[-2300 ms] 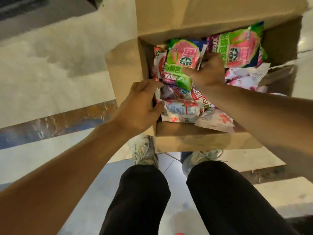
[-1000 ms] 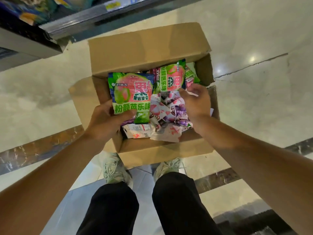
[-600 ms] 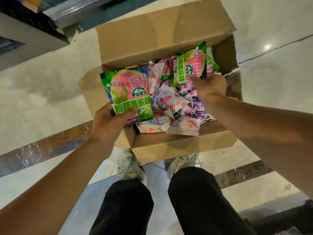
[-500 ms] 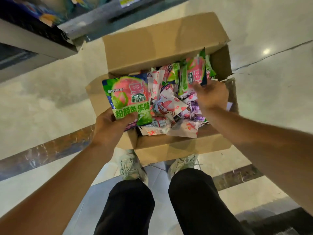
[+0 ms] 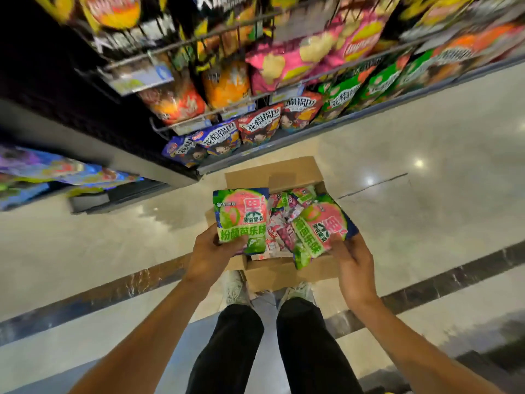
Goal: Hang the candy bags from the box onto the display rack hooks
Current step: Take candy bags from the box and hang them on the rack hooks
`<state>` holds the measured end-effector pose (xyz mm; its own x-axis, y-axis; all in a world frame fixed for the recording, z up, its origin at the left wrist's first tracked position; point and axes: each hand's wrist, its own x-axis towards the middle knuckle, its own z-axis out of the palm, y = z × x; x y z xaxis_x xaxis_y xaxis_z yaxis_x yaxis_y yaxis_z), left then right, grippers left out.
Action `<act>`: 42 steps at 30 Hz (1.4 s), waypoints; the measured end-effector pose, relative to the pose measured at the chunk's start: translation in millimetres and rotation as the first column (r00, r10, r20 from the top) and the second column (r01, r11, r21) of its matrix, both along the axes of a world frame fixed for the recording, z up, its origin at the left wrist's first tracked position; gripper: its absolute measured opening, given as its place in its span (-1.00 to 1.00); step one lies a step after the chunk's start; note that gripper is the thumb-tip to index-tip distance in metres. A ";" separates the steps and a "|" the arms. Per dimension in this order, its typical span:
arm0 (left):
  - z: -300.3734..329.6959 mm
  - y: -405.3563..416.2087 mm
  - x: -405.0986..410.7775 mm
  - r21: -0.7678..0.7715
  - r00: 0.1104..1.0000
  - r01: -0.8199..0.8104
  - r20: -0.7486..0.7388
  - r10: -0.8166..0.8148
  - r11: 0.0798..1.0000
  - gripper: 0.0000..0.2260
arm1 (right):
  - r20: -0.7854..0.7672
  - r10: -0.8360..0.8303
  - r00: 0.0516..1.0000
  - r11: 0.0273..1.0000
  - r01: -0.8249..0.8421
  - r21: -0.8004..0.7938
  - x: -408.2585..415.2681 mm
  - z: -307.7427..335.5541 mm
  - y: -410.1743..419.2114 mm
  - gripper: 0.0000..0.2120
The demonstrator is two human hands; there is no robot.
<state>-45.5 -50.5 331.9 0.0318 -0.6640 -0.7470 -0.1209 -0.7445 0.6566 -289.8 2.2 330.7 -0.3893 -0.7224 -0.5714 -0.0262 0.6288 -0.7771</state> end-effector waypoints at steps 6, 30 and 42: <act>191.3 13.8 28.9 -0.107 0.999 0.043 -0.004 -0.044 0.993 -0.73 | 0.106 0.079 0.991 0.993 -0.069 -0.099 17.2 195.2 4.8 -0.84; 403.0 153.7 133.3 -0.505 0.955 -0.279 -0.054 0.293 0.817 -0.60 | -0.025 0.405 0.914 0.834 -0.381 -0.400 117.8 403.5 40.6 -0.77; 421.2 149.2 257.6 -0.665 0.927 -0.300 -0.034 0.373 0.684 -0.47 | -0.017 0.495 0.869 0.736 -0.430 -0.523 243.7 439.1 19.4 -0.90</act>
